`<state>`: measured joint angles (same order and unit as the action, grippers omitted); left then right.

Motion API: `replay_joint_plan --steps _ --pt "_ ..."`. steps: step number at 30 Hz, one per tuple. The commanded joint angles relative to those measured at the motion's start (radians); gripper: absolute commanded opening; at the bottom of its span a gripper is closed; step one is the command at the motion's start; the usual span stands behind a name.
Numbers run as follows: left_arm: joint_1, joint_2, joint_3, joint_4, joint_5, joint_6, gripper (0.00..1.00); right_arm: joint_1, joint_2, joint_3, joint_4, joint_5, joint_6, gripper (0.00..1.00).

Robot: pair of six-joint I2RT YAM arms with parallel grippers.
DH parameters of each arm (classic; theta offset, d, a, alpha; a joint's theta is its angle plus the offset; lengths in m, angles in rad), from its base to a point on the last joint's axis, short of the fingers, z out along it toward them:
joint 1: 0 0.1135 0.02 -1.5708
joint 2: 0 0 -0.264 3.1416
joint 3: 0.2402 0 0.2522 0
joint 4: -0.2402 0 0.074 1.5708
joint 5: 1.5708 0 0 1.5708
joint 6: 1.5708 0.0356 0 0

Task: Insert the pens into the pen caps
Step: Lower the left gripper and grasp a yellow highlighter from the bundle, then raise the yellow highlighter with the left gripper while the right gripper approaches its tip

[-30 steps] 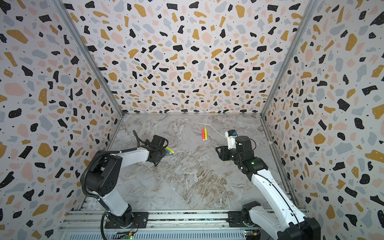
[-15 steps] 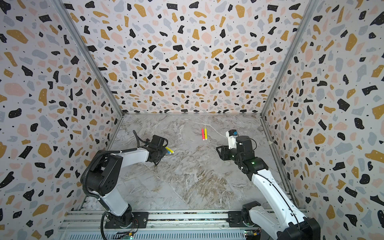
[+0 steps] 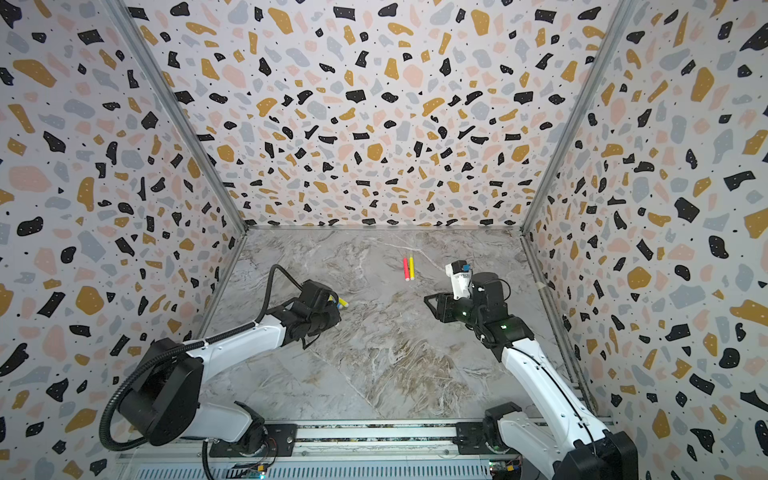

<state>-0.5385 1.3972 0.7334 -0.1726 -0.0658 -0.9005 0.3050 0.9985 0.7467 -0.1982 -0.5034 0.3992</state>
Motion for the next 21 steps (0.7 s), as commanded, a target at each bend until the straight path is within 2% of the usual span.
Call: replay_joint_plan --steps 1,6,10,15,21 --pt "-0.008 -0.081 -0.072 0.068 0.109 0.104 0.05 -0.003 0.018 -0.010 0.070 -0.130 0.026 0.46" --pt "-0.021 -0.180 -0.154 0.192 0.253 0.152 0.09 -0.004 0.055 -0.047 0.149 -0.225 0.075 0.46" --pt "-0.053 -0.202 -0.179 0.239 0.314 0.184 0.09 0.013 0.079 -0.118 0.293 -0.301 0.167 0.47" --pt "-0.132 -0.190 -0.171 0.272 0.331 0.208 0.09 0.104 0.138 -0.131 0.359 -0.285 0.197 0.47" --pt "-0.213 -0.204 -0.172 0.337 0.333 0.203 0.09 0.174 0.231 -0.139 0.508 -0.326 0.280 0.48"
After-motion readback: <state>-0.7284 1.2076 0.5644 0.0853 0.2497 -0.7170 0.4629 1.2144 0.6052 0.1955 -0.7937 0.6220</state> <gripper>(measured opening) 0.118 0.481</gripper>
